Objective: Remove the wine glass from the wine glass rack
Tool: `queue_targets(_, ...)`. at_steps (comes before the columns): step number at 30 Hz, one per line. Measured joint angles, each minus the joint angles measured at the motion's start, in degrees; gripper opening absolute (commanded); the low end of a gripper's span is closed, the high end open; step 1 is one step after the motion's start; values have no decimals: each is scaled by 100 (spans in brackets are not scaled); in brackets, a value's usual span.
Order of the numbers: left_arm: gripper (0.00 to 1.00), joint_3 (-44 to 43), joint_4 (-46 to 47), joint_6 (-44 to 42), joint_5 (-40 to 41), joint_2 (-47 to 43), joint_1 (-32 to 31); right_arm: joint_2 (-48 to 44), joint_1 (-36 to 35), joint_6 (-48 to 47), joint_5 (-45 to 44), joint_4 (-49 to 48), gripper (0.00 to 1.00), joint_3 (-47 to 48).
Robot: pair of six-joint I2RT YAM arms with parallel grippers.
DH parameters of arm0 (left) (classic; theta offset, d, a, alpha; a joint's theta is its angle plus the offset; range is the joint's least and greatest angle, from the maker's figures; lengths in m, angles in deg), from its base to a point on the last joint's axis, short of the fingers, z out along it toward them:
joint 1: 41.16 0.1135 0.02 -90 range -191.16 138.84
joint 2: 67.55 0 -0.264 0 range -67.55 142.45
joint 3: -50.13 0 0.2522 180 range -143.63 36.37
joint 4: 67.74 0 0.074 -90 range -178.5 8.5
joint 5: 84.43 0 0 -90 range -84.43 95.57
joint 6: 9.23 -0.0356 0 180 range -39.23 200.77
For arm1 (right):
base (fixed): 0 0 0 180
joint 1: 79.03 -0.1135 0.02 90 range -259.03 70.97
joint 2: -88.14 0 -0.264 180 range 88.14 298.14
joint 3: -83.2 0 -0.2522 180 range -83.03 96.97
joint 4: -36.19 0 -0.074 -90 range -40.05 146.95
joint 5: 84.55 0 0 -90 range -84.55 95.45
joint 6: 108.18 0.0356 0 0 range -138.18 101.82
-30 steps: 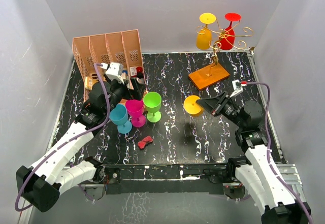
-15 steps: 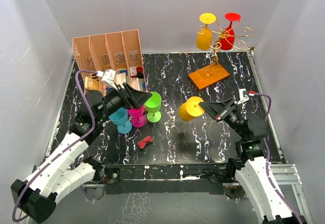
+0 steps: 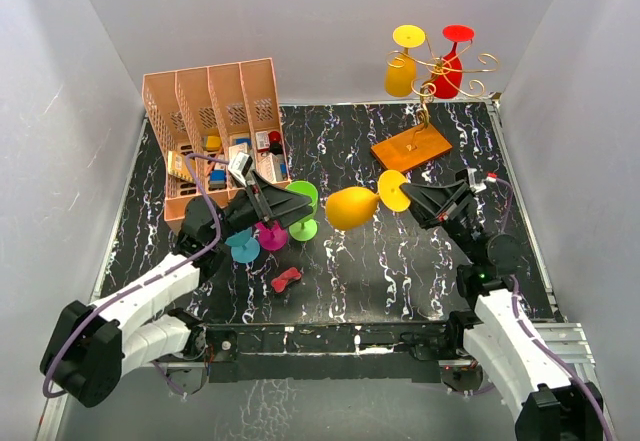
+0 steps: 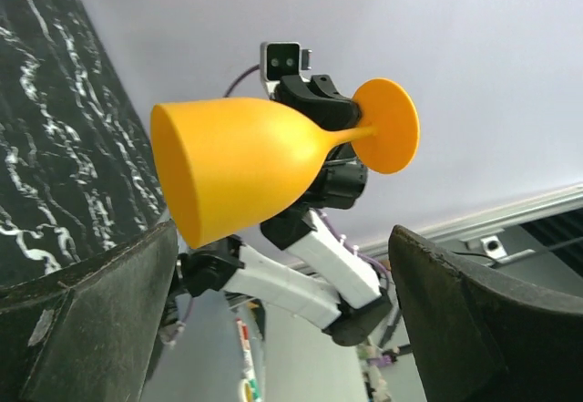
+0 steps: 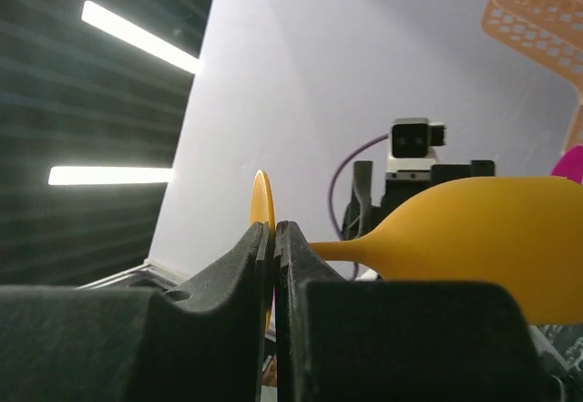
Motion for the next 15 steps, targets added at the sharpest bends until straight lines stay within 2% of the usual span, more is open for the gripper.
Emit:
queue_targets(5,97,142,887,640,-127,192,-11,234,-33,684,-238,-841,8,33)
queue_targets(12,96,205,1325,942,-153,214,-136,494,-155,1202,-424,-1475,8,39)
queue_targets(15,89,203,1434,979,-164,302,-256,525,-225,1300,-459,-1609,8,28)
